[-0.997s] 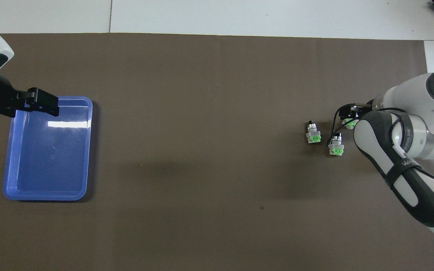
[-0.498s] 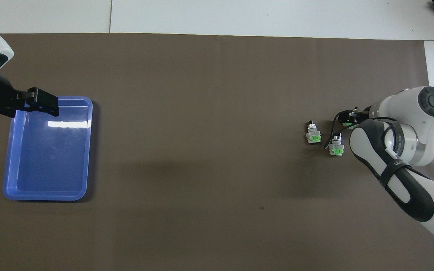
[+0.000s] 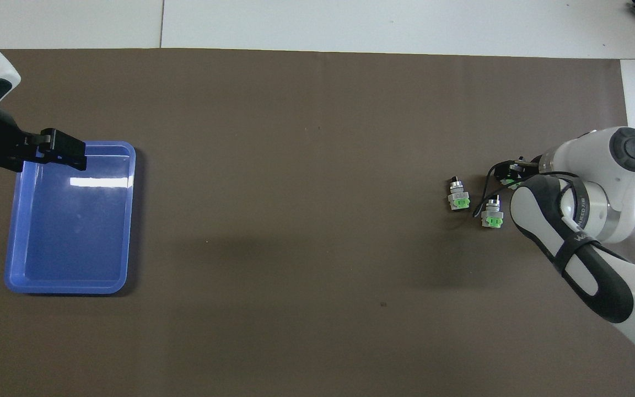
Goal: Turn and place switch with both arms
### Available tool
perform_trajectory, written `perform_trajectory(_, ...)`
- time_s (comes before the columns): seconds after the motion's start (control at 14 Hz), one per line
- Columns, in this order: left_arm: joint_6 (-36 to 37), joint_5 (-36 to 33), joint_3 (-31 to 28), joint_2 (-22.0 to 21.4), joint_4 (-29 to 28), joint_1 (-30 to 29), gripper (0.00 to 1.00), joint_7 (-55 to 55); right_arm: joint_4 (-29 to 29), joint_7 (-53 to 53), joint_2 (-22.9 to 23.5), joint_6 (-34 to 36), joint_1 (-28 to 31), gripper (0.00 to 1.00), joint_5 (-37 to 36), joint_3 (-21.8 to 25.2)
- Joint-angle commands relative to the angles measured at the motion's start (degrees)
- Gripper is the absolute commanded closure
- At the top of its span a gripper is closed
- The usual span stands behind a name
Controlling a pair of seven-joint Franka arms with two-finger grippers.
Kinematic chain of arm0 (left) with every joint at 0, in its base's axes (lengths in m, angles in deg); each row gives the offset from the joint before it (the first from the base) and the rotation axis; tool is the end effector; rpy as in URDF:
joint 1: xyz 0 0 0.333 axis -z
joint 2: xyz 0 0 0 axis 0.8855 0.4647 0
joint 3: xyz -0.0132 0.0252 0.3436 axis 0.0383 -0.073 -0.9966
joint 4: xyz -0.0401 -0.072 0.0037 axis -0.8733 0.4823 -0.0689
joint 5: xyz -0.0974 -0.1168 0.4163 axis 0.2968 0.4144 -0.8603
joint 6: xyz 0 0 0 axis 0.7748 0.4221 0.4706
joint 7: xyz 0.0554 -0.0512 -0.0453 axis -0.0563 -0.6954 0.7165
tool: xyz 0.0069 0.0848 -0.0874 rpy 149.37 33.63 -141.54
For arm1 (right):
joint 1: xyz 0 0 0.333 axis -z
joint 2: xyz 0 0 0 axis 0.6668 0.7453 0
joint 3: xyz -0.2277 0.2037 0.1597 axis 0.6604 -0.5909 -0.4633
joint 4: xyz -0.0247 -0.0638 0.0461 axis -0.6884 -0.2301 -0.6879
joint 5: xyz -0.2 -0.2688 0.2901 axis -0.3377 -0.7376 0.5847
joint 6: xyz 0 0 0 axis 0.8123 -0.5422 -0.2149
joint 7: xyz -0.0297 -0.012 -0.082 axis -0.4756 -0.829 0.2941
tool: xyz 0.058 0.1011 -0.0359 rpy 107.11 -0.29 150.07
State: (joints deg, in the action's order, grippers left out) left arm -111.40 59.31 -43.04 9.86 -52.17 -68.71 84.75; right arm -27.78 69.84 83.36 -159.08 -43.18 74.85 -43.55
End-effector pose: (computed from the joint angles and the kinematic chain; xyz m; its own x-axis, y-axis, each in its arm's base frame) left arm 0.6281 -0.0724 0.6259 0.9987 -0.0409 -0.0302 -0.0405 -0.9991 0.0129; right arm 0.6588 -0.0666 0.2602 0.9671 -0.2403 0.0833 -0.2424 -0.9700 0.0165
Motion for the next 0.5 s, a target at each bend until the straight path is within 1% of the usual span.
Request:
perform_trajectory(0.0, 0.09, 0.23, -0.11, -1.44, -1.56, -0.28, 0.0, 0.22, -0.16, -0.26, -0.04, 0.86, -0.13, 1.0, 0.95, -0.33)
perform_trajectory(0.07, 0.09, 0.23, -0.11, -1.44, -1.56, -0.28, 0.0, 0.22, 0.27, 0.44, -0.47, 2.27, -0.22, 1.0, 0.78, -0.59)
perform_trajectory(0.14, 0.09, 0.23, -0.11, -1.44, -1.56, -0.28, 0.0, 0.22, 1.76, 4.28, -0.83, 5.59, -0.22, 1.0, -0.09, -0.77)
perform_trajectory(0.21, 0.09, 0.23, -0.11, -1.44, -1.56, -0.37, 0.0, 0.22, 3.77, 14.41, -1.87, 10.32, -0.22, 1.0, 0.42, -1.73)
perform_trajectory(0.28, 0.09, 0.23, -0.11, -1.44, -1.56, -0.28, 0.0, 0.22, 4.84, 23.12, -3.02, 13.15, -0.14, 1.0, 0.86, -2.96)
perform_trajectory(0.43, 0.09, 0.23, -0.11, -1.44, -1.56, -0.28, 0.0, 0.22, 4.5, 40.88, -6.61, 14.76, -0.31, 1.0, 0.86, -5.15)
